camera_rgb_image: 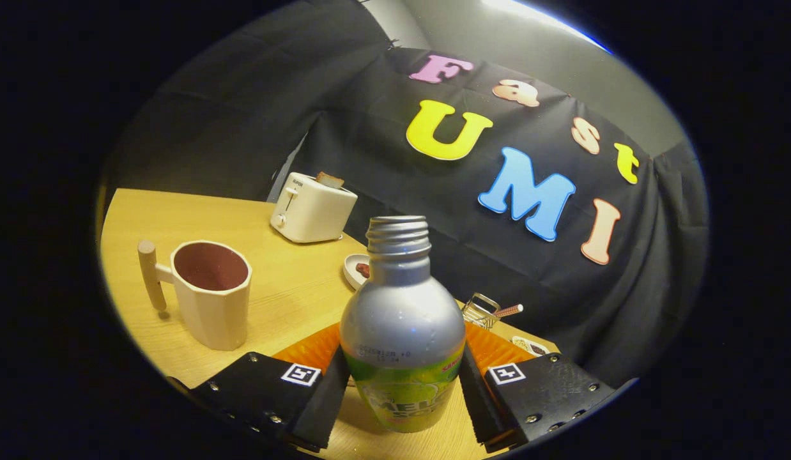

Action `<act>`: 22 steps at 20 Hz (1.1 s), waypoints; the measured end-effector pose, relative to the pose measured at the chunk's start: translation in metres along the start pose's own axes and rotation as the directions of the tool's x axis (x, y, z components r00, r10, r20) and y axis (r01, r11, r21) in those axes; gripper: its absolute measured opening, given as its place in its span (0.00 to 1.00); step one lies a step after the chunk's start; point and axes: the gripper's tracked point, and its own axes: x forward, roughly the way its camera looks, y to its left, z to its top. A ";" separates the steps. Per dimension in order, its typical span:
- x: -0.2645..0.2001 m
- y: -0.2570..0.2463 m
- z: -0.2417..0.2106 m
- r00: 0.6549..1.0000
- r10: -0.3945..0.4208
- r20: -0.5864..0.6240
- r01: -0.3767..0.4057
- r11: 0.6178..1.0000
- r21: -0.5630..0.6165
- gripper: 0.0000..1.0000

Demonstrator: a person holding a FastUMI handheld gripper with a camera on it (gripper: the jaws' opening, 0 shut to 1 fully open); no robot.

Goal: Take the bottle from table, then pour the juice into the cup, finally place the bottle on the coaster

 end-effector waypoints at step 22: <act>0.016 0.042 -0.001 1.000 -0.028 0.003 0.025 0.849 -0.528 0.81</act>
